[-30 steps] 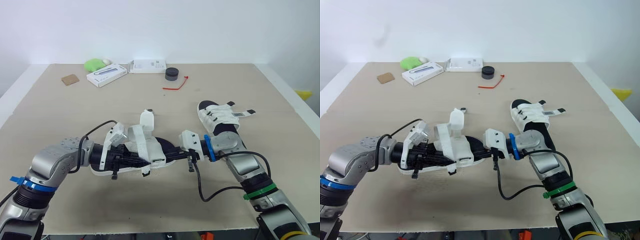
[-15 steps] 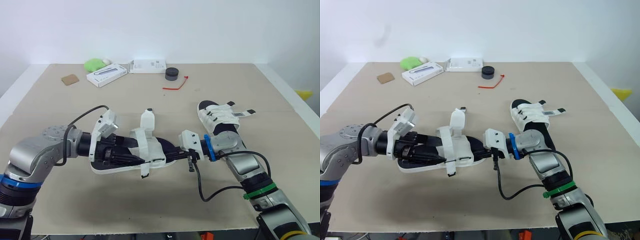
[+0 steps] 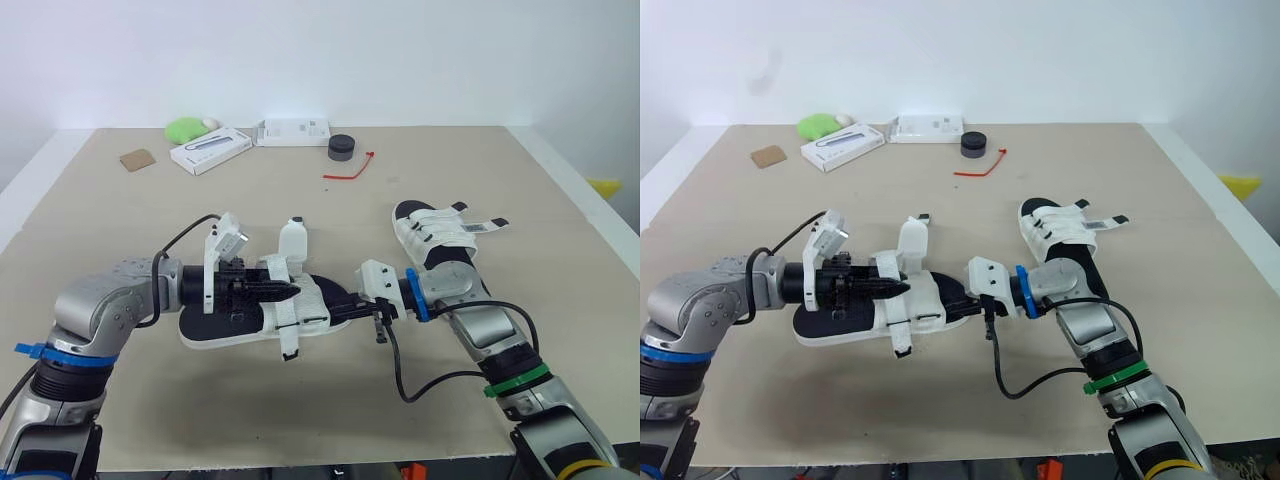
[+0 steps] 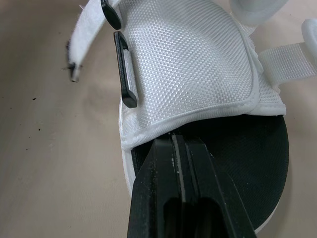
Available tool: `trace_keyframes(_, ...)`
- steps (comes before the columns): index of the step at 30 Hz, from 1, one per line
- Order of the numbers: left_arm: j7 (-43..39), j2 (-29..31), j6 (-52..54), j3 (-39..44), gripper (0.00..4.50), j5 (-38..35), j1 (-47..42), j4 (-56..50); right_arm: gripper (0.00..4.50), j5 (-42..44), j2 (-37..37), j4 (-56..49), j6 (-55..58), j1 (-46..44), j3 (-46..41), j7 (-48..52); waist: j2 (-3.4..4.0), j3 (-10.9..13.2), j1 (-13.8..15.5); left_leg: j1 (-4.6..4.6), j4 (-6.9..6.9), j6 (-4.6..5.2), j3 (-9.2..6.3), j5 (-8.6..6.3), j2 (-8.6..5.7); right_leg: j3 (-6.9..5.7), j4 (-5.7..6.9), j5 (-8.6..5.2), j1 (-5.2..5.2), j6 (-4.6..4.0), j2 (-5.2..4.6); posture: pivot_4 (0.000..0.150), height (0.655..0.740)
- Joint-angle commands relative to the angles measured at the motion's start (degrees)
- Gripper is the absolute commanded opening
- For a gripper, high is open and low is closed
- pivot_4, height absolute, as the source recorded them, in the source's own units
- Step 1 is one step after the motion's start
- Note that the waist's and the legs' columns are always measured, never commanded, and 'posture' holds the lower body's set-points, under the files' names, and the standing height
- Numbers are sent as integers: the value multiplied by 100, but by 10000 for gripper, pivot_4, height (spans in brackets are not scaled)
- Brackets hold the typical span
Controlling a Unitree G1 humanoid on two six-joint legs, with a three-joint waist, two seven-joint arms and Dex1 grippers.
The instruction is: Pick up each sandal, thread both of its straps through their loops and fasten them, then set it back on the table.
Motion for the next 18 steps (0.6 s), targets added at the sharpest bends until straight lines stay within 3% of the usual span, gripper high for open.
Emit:
trace_keyframes(1, -222, 208, -56, -30, 734, -5, 118, -223, 0, -51, -64, -72, 3, 43, 23, 5, 0, 0, -2, 0, 0, 0, 0, 0, 0, 0, 0, 0, 0, 0, -1, 1500, 7400)
trace_keyframes(18, -436, 450, -306, -237, 734, 209, 591, -805, 0, -61, -42, -26, -25, 4, 58, 29, 0, 0, -5, 0, 0, 0, -1, 0, 1, 0, 0, -4, 1, 5, -5, 1500, 7400)
